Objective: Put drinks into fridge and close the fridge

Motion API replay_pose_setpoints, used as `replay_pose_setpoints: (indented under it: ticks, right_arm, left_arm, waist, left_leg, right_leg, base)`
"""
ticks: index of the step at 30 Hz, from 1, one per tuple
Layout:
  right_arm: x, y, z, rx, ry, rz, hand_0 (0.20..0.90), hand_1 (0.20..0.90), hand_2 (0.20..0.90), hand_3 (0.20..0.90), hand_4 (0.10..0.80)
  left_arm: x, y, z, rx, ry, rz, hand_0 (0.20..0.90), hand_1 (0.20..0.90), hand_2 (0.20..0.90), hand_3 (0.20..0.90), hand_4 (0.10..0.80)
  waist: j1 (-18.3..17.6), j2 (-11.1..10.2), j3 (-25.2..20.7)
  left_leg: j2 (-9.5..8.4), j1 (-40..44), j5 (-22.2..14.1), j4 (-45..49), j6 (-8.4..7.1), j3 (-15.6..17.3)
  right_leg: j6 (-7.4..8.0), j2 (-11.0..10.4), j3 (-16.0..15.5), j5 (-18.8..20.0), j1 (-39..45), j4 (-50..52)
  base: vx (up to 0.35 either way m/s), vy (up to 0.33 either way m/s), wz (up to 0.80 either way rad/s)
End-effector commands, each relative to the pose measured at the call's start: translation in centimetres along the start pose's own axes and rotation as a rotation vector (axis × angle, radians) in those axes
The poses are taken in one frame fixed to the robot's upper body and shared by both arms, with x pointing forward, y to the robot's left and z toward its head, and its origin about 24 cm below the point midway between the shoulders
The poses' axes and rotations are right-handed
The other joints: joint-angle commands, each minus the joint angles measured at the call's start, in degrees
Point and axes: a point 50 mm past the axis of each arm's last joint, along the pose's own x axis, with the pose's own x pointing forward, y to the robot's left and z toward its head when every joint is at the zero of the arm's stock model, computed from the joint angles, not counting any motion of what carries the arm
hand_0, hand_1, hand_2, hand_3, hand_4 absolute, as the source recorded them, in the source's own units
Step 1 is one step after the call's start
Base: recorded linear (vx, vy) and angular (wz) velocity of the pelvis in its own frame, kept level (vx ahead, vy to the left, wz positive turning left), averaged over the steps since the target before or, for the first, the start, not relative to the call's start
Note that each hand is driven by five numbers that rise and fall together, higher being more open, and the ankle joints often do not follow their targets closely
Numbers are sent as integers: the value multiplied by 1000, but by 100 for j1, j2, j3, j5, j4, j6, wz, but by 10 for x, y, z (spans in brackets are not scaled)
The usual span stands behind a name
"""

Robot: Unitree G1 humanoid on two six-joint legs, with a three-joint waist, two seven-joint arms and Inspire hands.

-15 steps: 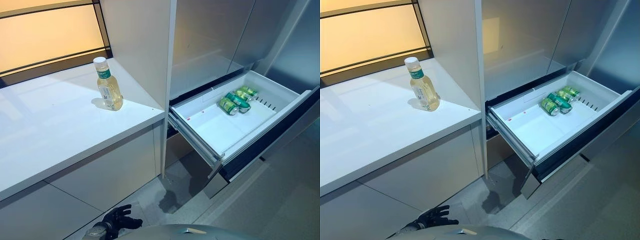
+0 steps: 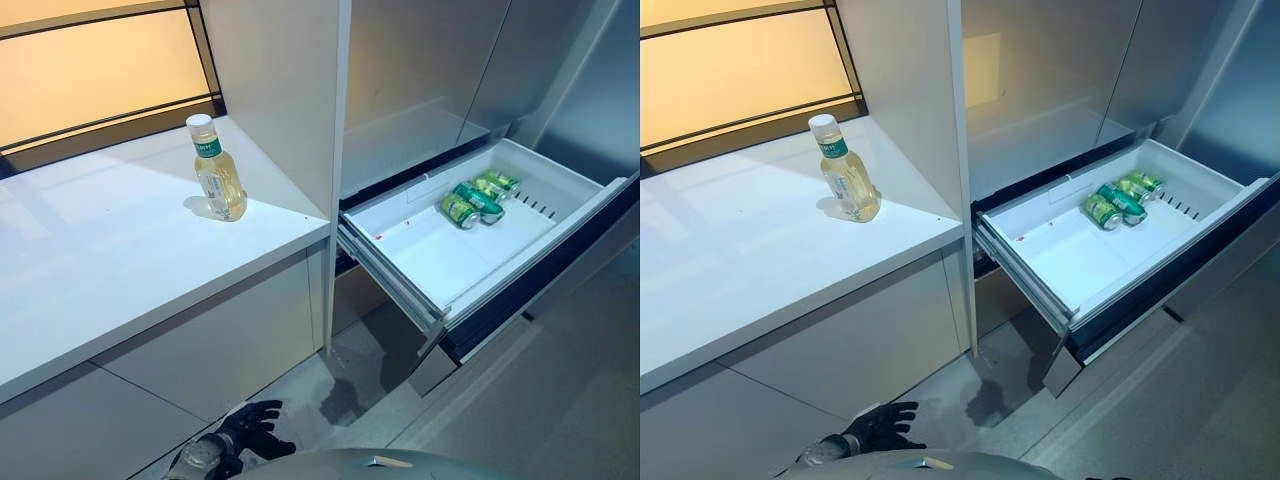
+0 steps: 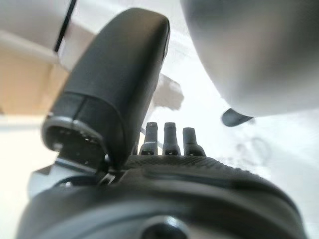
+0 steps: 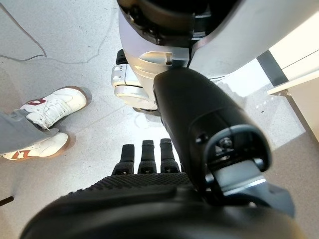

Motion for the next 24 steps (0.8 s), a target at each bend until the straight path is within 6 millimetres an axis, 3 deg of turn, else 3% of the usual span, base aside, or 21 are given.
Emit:
replay_pose_setpoints:
  ticks: [1, 3, 6, 11, 15, 20, 24]
  right_arm:
    - [0, 11, 25, -60, -52, 54, 900, 900, 900, 900, 800]
    - [-1, 8, 27, -92, -50, 50, 900, 900, 900, 900, 800]
    - [-2, 5, 30, -109, -59, 45, 900, 900, 900, 900, 800]
    - [-3, 2, 35, -116, -63, 32, 900, 900, 900, 900, 800]
    - [-3, 3, 36, -110, -71, 28, 900, 900, 900, 900, 800]
    - [-1, 10, 31, -86, -90, 13, 900, 900, 900, 900, 800]
    - [1, 15, 23, -70, -89, 9, 900, 900, 900, 900, 800]
  left_arm:
    - [13, 4, 70, 327, -243, -40, 900, 900, 900, 900, 800]
    - [12, 2, 88, 523, -297, -68, 900, 900, 900, 900, 800]
    - [10, 1, 113, 644, -370, -77, 900, 900, 900, 900, 800]
    - [-16, 4, 192, 800, -609, -93, 900, 900, 900, 900, 800]
    - [-30, -5, 212, 921, -742, -100, 900, 900, 900, 900, 800]
    - [-82, -17, 255, 1090, -961, -124, 900, 900, 900, 900, 800]
    - [-114, -20, 274, 1109, -1068, -165, 900, 900, 900, 900, 800]
  waist:
    - [80, 5, 86]
    - [19, 29, 100]
    - [-26, 45, 117]
    - [-48, 92, 126]
    - [-10, 97, 122]
    - [37, 134, 174]
    - [61, 146, 155]
  left_leg:
    - [-212, 34, -594, 57, 191, -130]
    - [-209, 26, -584, 50, 181, -136]
    - [-208, 23, -582, 37, 179, -141]
    - [-215, -23, -561, 30, 187, -197]
    - [-222, -60, -567, 27, 206, -236]
    - [-261, -148, -489, 27, 228, -353]
    - [-274, -122, -550, 27, 239, -424]
  right_leg:
    - [658, -214, 38, 112, -418, 318]
    - [669, -209, 58, 107, -450, 348]
    - [681, -210, 61, 112, -462, 342]
    - [701, -235, 31, 141, -475, 312]
    - [696, -231, 24, 144, -485, 282]
    - [696, -262, -46, 200, -520, 263]
    - [711, -262, -57, 168, -443, 200]
  base:
    - [0, 0, 0]
    - [-33, 26, -1]
    - [-10, 9, 0]
    - [0, 0, 0]
    - [-25, 1, 4]
    - [-54, 12, 3]
    - [7, -6, 12]
